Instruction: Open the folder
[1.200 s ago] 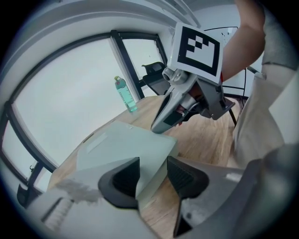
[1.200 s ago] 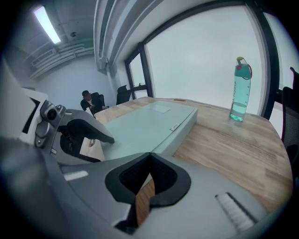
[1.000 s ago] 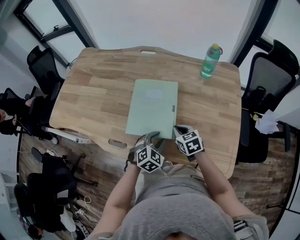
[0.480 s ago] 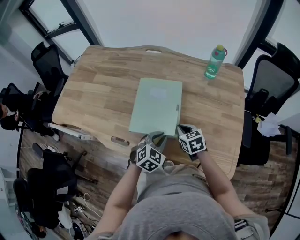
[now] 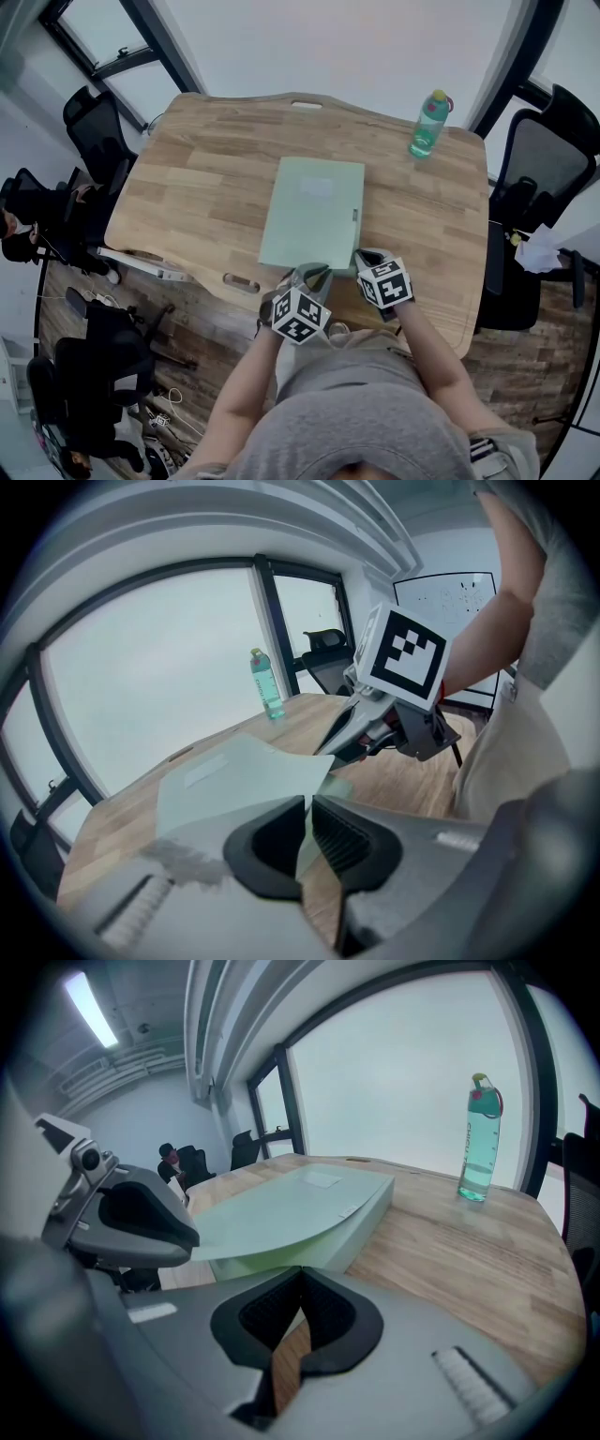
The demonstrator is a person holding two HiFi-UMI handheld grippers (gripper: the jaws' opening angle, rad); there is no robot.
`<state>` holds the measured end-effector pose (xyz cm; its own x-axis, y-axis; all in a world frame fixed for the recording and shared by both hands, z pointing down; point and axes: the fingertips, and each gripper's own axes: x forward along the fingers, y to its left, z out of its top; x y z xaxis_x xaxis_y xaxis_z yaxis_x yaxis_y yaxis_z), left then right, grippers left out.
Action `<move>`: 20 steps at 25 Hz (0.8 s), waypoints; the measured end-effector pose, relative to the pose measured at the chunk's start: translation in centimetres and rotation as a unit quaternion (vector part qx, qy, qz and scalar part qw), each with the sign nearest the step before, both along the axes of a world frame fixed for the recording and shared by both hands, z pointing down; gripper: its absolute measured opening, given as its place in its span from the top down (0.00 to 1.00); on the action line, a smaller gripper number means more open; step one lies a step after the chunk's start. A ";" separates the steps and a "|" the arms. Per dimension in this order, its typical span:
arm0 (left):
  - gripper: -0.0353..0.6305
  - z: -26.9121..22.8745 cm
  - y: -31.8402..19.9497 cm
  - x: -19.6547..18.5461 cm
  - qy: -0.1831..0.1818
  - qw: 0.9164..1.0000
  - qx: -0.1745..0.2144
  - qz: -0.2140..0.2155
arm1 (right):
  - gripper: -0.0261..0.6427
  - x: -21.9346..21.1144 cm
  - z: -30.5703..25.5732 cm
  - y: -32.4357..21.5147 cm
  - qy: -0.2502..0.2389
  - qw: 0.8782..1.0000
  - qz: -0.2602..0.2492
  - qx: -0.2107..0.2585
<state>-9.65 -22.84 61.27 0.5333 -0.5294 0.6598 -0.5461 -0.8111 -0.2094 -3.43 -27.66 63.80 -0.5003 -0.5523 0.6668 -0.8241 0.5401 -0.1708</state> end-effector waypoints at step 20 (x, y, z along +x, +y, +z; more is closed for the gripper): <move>0.91 -5.4 -1.1 -2.6 0.027 0.996 0.071 -0.040 | 0.96 0.1 0.1 0.1 0.008 1.000 -0.002 -0.003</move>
